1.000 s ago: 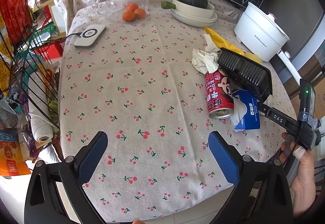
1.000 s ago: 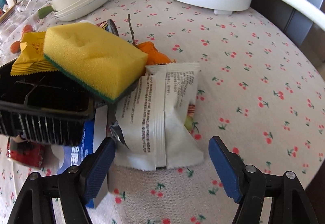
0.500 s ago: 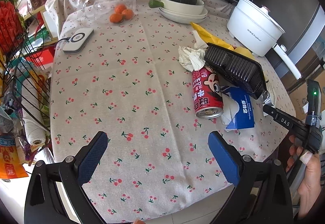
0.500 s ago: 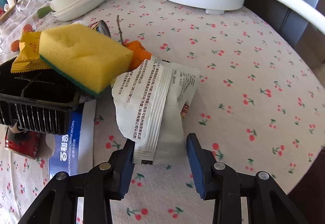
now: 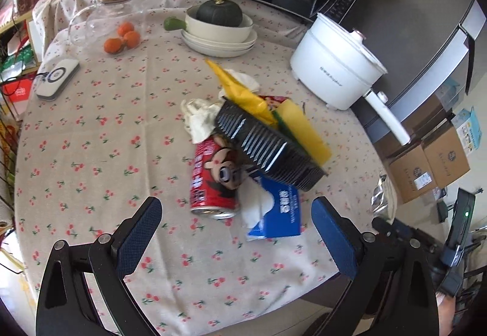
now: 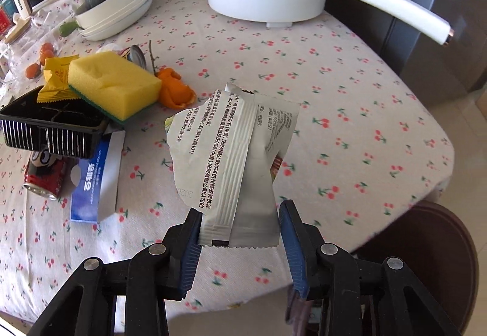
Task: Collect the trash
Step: 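Grasp the black plastic tray with the left tool while the right tool holds the wrapper, then carry the black tray and white wrapper over the brown bin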
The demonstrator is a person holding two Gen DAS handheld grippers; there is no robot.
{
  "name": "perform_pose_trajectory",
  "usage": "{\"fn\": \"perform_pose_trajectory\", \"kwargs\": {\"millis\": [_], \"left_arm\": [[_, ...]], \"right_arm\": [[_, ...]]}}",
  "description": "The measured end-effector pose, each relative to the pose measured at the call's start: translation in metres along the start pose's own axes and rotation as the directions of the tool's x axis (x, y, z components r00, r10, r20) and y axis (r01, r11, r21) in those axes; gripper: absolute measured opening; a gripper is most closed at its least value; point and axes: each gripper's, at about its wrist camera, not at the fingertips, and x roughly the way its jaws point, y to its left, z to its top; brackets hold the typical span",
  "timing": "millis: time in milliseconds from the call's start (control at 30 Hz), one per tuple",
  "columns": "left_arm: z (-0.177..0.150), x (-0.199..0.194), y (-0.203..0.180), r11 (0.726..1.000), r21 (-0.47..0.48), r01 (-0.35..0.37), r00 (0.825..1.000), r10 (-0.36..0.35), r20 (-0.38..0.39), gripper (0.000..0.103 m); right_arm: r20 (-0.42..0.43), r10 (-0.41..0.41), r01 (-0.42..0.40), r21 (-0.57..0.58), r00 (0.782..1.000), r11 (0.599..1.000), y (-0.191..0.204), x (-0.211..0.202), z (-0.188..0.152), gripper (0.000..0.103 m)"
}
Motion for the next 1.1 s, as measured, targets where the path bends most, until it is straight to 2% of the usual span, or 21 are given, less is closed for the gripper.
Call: {"fn": "perform_pose_trajectory", "kwargs": {"millis": [167, 300, 367, 400, 433, 533, 600, 700, 800, 1100], "left_arm": [[0.012, 0.017, -0.016, 0.992, -0.082, 0.093, 0.996, -0.091, 0.023, 0.091], [0.016, 0.034, -0.014, 0.972, -0.201, 0.125, 0.992, -0.122, 0.027, 0.086], [0.016, 0.044, -0.010, 0.960, -0.254, 0.118, 0.993, -0.117, 0.022, 0.078], [0.015, 0.048, -0.008, 0.955, -0.274, 0.115, 0.993, -0.114, 0.018, 0.068], [0.015, 0.052, -0.007, 0.951, -0.287, 0.113, 0.993, -0.113, 0.015, 0.054], [0.015, 0.055, -0.005, 0.951, -0.285, 0.115, 0.993, -0.117, 0.013, 0.041], [0.018, 0.047, -0.010, 0.964, -0.237, 0.117, 0.993, -0.113, 0.032, 0.032], [0.022, 0.030, -0.022, 0.988, -0.126, 0.087, 0.994, -0.077, 0.082, 0.032], [0.021, 0.015, -0.027, 0.996, -0.062, 0.059, 0.992, -0.051, 0.118, 0.032], [0.010, -0.011, -0.019, 0.998, -0.035, 0.060, 0.989, -0.055, 0.141, 0.032]], "right_arm": [[0.011, 0.001, -0.001, 0.011, 1.000, 1.000, -0.015, -0.013, -0.005, 0.043], [0.018, -0.003, 0.002, 0.014, 1.000, 1.000, -0.024, -0.020, -0.009, 0.043], [0.016, -0.004, 0.004, 0.013, 1.000, 1.000, -0.027, -0.021, -0.011, 0.043], [0.014, -0.005, 0.005, 0.012, 1.000, 1.000, -0.028, -0.021, -0.012, 0.043], [0.010, -0.006, 0.006, 0.009, 1.000, 1.000, -0.029, -0.021, -0.014, 0.043], [0.004, -0.013, 0.013, -0.004, 1.000, 1.000, -0.033, -0.022, -0.018, 0.043], [0.007, -0.017, 0.017, -0.009, 1.000, 1.000, -0.036, -0.026, -0.021, 0.043], [0.018, -0.021, 0.022, -0.010, 1.000, 1.000, -0.041, -0.032, -0.022, 0.043], [0.031, -0.022, 0.023, -0.011, 0.999, 1.000, -0.044, -0.039, -0.024, 0.043], [0.069, -0.012, 0.013, -0.013, 0.998, 1.000, -0.047, -0.060, -0.030, 0.043]]}}
